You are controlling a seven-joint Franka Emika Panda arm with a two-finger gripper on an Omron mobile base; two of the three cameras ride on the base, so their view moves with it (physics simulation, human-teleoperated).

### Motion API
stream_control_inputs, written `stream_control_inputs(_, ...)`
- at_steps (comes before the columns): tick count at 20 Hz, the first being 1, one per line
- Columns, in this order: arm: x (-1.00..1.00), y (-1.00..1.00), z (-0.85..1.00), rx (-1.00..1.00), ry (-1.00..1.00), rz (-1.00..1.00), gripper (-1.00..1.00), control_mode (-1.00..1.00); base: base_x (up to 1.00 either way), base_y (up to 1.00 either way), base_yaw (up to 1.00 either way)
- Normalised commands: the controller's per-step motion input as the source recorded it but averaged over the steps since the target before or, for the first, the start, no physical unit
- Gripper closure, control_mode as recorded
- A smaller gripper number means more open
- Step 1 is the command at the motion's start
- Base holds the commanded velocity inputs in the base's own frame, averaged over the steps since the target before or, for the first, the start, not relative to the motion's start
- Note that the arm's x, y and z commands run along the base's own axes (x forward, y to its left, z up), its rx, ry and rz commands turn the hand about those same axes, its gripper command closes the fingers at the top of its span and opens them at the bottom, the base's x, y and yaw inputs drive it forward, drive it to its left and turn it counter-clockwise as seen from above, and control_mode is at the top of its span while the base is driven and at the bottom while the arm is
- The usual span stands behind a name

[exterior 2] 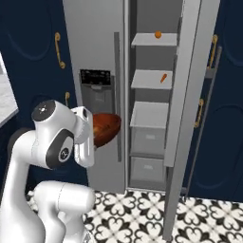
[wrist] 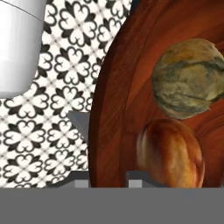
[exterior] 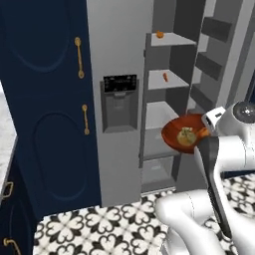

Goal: Pick the chicken drumstick and onion from their plates and place them in the bowl. Then put the bowl in the fridge.

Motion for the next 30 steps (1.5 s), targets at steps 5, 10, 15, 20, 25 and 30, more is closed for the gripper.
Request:
stream_control_inputs(5, 0.00, 0.00, 0.00, 0.00, 0.00, 0.00, 1.00, 1.00, 0.66, -0.21, 0.07)
stream_control_inputs(10, 0.00, 0.00, 0.00, 0.00, 0.00, 0.00, 1.00, 1.00, 0.60, -0.47, 0.07)
stream_control_inputs(15, 0.00, 0.00, 0.00, 0.00, 0.00, 0.00, 1.00, 1.00, 0.47, -0.44, 0.00)
stream_control_inputs(20, 0.00, 0.00, 0.00, 0.00, 0.00, 0.00, 1.00, 1.00, 0.69, -0.01, 0.00)
stream_control_inputs(25, 0.00, 0.00, 0.00, 0.00, 0.00, 0.00, 1.00, 1.00, 0.58, -0.08, 0.00)
stream_control_inputs(30, 0.00, 0.00, 0.00, 0.00, 0.00, 0.00, 1.00, 1.00, 0.29, -0.09, 0.00)
